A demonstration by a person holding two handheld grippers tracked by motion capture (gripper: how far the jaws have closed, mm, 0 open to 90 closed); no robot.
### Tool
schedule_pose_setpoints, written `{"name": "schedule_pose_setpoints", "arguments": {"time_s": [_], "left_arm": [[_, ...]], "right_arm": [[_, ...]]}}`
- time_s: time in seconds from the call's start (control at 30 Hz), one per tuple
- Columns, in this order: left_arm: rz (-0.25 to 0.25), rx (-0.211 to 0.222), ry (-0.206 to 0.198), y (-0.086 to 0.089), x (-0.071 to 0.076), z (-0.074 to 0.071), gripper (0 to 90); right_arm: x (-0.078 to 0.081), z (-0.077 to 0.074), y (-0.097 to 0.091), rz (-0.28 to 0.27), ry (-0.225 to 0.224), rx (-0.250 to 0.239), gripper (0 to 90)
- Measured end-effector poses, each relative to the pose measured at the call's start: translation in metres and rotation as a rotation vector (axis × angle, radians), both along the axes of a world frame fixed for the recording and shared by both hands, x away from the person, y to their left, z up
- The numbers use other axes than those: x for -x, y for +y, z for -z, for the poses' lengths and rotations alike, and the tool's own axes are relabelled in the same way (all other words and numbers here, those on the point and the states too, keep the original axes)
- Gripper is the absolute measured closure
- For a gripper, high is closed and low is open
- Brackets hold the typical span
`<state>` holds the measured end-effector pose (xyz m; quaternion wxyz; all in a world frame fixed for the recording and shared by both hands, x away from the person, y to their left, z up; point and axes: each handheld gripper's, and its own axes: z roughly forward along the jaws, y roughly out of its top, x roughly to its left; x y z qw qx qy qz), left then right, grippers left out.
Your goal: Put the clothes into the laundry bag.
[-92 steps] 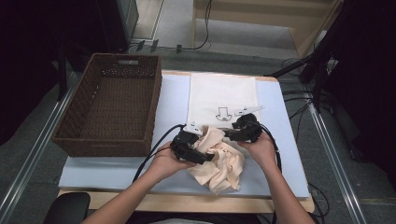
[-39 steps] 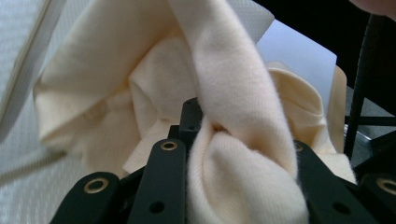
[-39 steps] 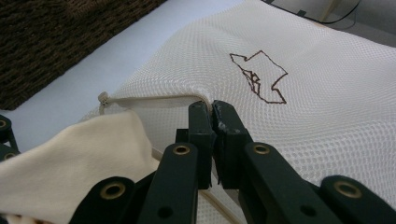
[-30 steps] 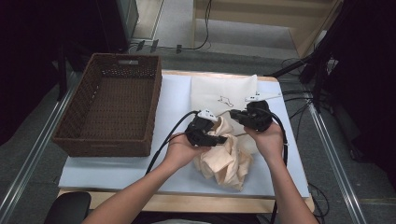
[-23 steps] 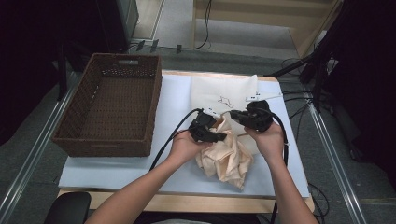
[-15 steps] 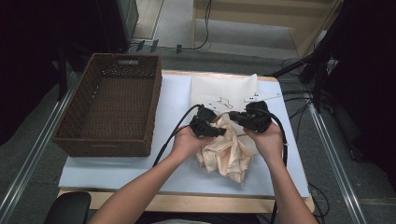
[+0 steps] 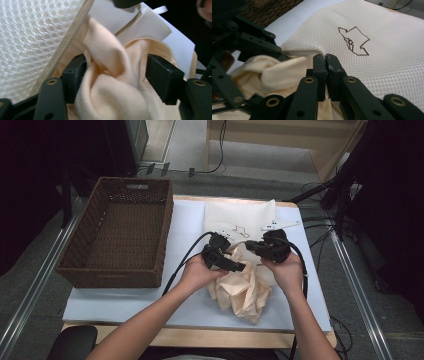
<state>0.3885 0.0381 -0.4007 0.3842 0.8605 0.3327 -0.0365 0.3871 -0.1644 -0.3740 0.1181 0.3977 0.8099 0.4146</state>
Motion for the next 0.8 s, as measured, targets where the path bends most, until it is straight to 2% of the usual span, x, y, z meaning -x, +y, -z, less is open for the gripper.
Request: {"name": "schedule_pose_setpoints", "arguments": {"time_s": [0.13,0.23,0.3,0.4,0.47,0.5,0.57,0.67,0.8], "left_arm": [[0.012,0.000,-0.044,0.007,0.010,-0.013,28.9],[0.019,0.012,-0.048,0.011,0.014,-0.018,28.0],[0.028,0.013,-0.067,0.015,0.021,-0.022,27.7],[0.028,0.010,-0.061,0.019,0.024,-0.023,27.3],[0.018,0.013,-0.084,0.024,0.029,-0.025,26.7],[0.002,0.017,-0.095,0.028,0.032,-0.028,23.3],[-0.009,0.023,-0.099,0.031,0.034,-0.030,21.6],[-0.015,0.058,-0.097,0.040,0.038,-0.033,18.7],[-0.014,0.051,-0.083,0.049,0.045,-0.030,18.8]], "right_arm": [[0.000,0.000,0.000,-0.001,-0.001,0.001,88.3],[0.000,0.000,0.000,0.000,-0.004,0.003,88.3],[0.000,0.000,-0.001,0.001,-0.003,0.002,88.3],[0.000,0.000,-0.001,0.001,-0.003,0.003,88.3],[0.000,0.000,-0.001,0.001,-0.003,0.003,88.3],[0.001,0.000,-0.001,0.001,-0.003,0.004,88.3],[0.001,0.000,-0.001,0.000,-0.004,0.003,88.2],[0.001,0.001,-0.002,0.000,-0.002,0.001,88.3],[0.001,0.001,-0.001,-0.001,-0.005,0.003,88.2]]}}
